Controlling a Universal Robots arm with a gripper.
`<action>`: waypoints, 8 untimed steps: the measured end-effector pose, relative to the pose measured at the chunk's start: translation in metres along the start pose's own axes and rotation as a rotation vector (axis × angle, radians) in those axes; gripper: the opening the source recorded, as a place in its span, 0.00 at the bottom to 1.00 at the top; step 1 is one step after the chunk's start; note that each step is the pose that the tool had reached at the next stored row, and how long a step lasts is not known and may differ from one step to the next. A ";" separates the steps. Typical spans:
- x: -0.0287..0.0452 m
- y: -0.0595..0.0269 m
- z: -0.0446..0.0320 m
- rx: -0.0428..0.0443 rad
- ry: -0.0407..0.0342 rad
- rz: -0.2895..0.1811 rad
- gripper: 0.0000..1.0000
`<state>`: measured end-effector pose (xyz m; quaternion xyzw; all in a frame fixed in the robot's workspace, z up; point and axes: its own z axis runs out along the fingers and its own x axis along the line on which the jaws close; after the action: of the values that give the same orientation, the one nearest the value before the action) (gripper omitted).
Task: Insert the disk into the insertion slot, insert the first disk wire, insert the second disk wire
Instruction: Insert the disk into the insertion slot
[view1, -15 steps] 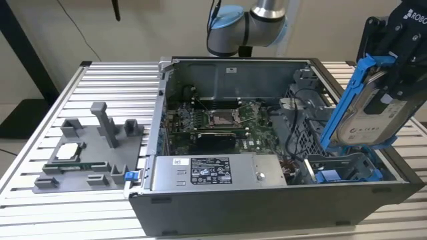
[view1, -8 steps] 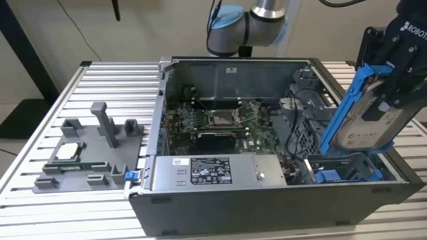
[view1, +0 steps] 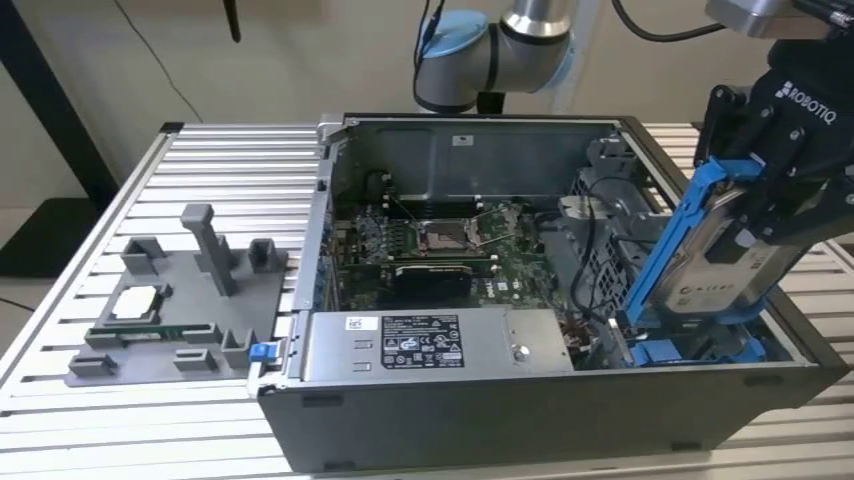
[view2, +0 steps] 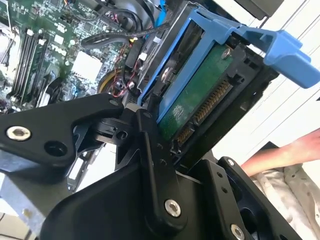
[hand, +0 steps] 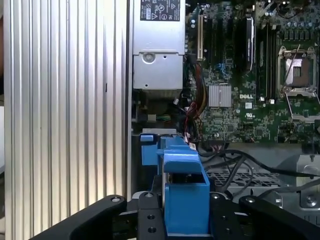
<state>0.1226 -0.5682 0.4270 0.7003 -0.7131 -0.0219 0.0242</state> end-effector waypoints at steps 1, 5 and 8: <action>0.0000 -0.0003 0.0018 -0.0005 -0.0001 0.000 0.00; -0.0001 -0.0013 0.0084 -0.0034 0.0000 0.000 0.00; -0.0001 -0.0025 0.0123 -0.0087 0.0000 0.000 0.00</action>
<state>0.1243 -0.5682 0.4146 0.7002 -0.7130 -0.0250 0.0273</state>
